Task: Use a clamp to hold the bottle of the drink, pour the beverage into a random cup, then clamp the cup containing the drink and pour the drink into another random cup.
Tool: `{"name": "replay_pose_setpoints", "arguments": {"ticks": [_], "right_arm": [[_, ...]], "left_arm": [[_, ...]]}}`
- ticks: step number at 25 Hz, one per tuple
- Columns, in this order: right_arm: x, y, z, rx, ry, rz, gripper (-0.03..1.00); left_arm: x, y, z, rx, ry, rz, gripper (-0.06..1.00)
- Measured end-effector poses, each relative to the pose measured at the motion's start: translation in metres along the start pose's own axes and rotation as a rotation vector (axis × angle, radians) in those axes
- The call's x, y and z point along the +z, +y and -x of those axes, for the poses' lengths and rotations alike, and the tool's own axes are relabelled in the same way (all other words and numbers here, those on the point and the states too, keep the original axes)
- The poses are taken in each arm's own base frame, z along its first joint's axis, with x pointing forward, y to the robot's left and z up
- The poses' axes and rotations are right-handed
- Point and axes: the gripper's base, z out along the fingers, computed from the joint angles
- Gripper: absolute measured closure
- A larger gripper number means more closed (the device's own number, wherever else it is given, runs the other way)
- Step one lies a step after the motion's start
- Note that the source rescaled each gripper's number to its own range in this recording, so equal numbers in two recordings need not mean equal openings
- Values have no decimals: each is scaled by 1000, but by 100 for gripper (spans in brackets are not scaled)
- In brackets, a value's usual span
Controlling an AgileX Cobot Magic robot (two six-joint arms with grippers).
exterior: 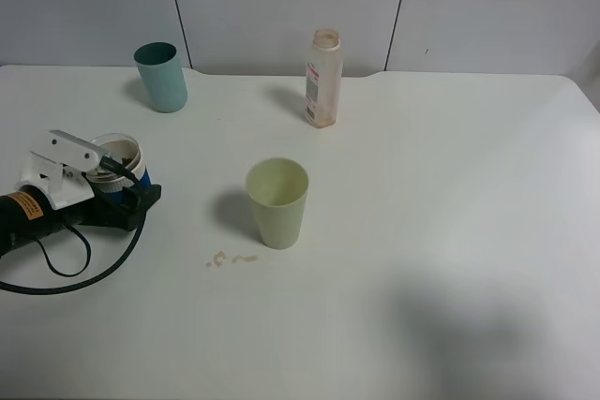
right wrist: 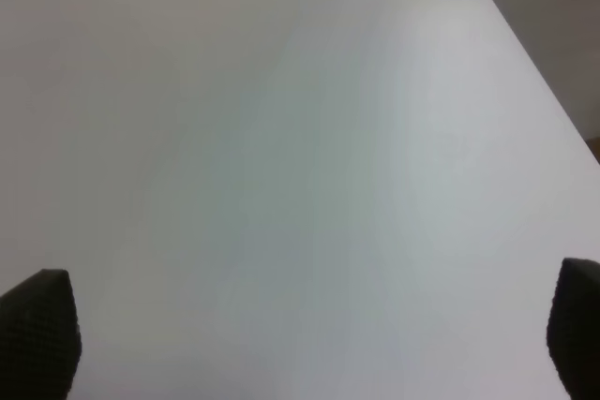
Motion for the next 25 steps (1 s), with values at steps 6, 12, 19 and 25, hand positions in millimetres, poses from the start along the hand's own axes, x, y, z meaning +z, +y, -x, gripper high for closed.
{"name": "replay_pose_setpoints", "arguments": {"ticks": [6,12,19,25], "right_arm": [[0,0,0,0,0,0,-3],[0,0,0,0,0,0,-3],[0,0,0,0,0,0,-3],[0,0,0,0,0,0,-3]], "left_arm": [[4,0,-4,-8,15,-10,46],[15,-1,-6,-3,7,-69,94],[15,-3,-6,21,3,-97,94],[15,-3,-4,28,4,-97,94]]}}
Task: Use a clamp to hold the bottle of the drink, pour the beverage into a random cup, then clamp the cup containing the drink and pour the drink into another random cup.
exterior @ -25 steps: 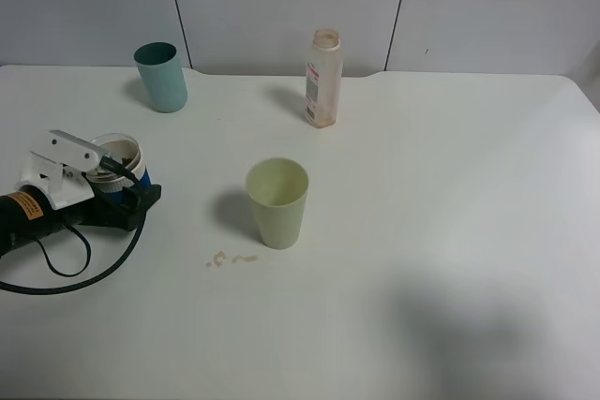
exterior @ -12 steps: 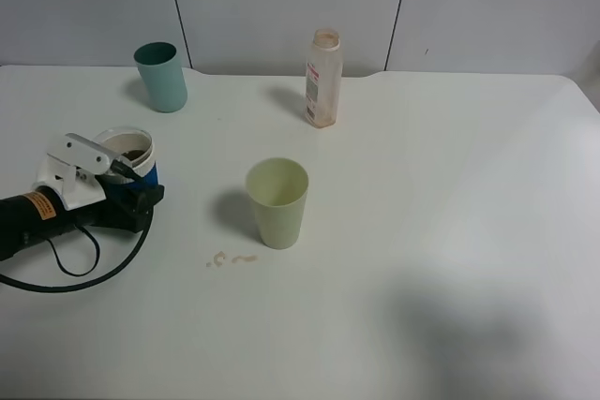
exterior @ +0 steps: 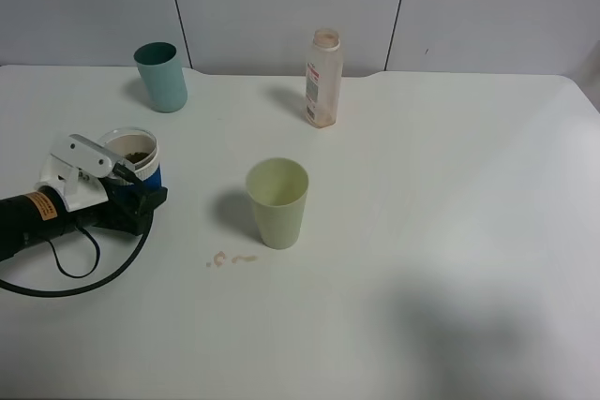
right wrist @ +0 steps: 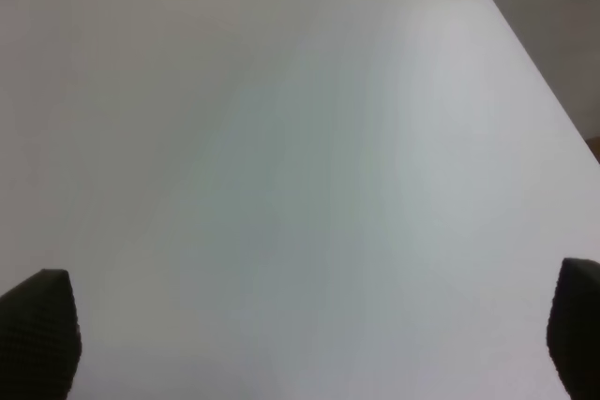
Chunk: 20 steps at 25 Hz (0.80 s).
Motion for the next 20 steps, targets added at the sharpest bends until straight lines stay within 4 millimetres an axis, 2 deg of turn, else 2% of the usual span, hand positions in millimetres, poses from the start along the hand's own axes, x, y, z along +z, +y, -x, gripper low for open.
{"name": "replay_pose_setpoints", "arguments": {"ticks": [7,12,17,20], "right_arm": [[0,0,0,0,0,0,-3],[0,0,0,0,0,0,-3],[0,0,0,0,0,0,-3],[0,0,0,0,0,0,-3]], "left_arm": [[-5,3,17,24,-55,24,94],[-13,5,37,57,-102,53,94],[-21,12,47,60,-42,138,94],[-19,20,51,55,13,183,94]]}}
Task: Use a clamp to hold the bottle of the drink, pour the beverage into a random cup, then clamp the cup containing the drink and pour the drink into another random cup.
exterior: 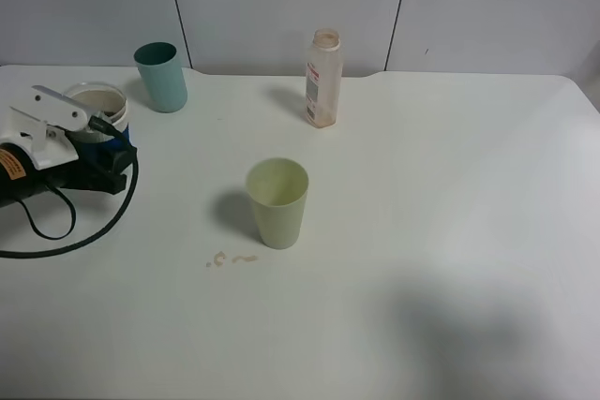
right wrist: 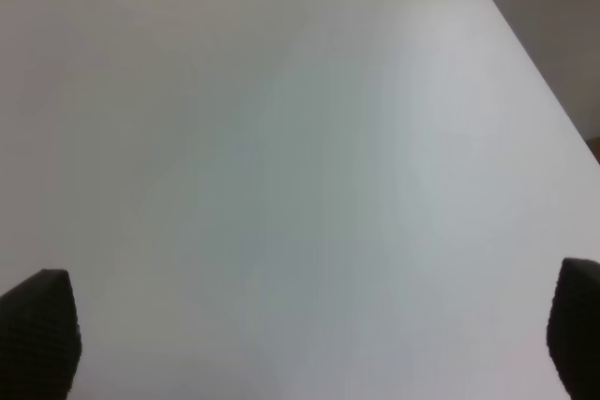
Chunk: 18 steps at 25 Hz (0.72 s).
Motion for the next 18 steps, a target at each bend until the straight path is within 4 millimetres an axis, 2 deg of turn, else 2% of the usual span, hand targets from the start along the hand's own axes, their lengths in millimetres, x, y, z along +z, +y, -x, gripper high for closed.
{"name": "replay_pose_setpoints", "arguments": {"ticks": [13,18], "right_arm": [[0,0,0,0,0,0,-3],[0,0,0,0,0,0,-3]], "left_arm": [[30,26,39,53,27,43,94],[38,45,54,94,44,80,94]]}}
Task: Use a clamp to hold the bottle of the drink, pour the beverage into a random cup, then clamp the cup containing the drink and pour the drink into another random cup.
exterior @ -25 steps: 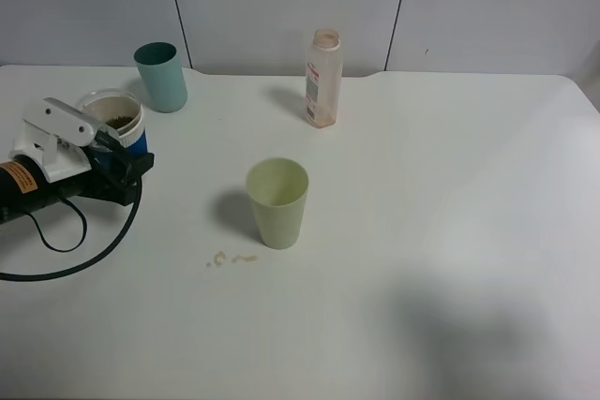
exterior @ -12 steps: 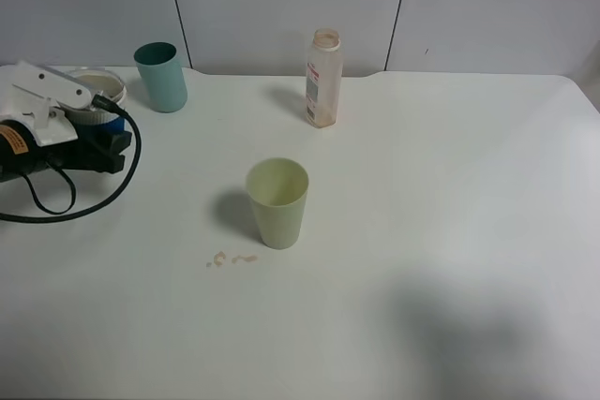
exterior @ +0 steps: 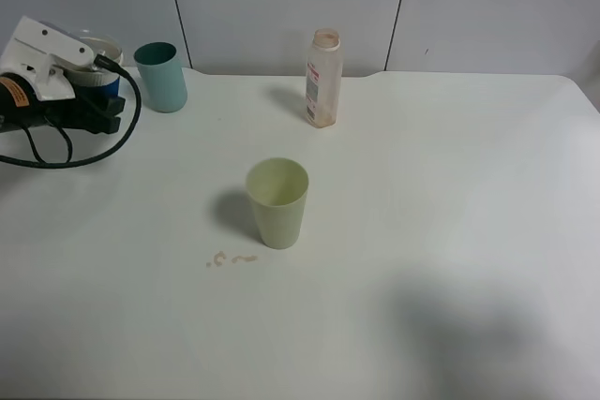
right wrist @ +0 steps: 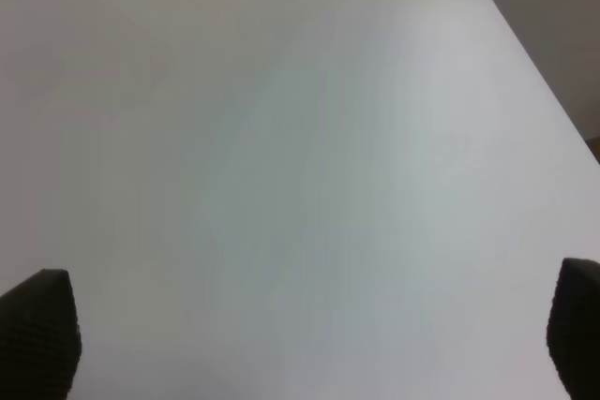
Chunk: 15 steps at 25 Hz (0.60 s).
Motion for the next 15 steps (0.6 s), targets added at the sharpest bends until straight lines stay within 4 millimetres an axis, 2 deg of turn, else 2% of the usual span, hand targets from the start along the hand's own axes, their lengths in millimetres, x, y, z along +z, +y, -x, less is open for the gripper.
{"name": "replay_pose_setpoints", "arguments": {"ticks": [10,15], "right_arm": [[0,0,0,0,0,0,-3],[0,0,0,0,0,0,-3]], "left_arm": [[6,49,18,53,70,114,94],[9,63,29,61,79,152,94]]}}
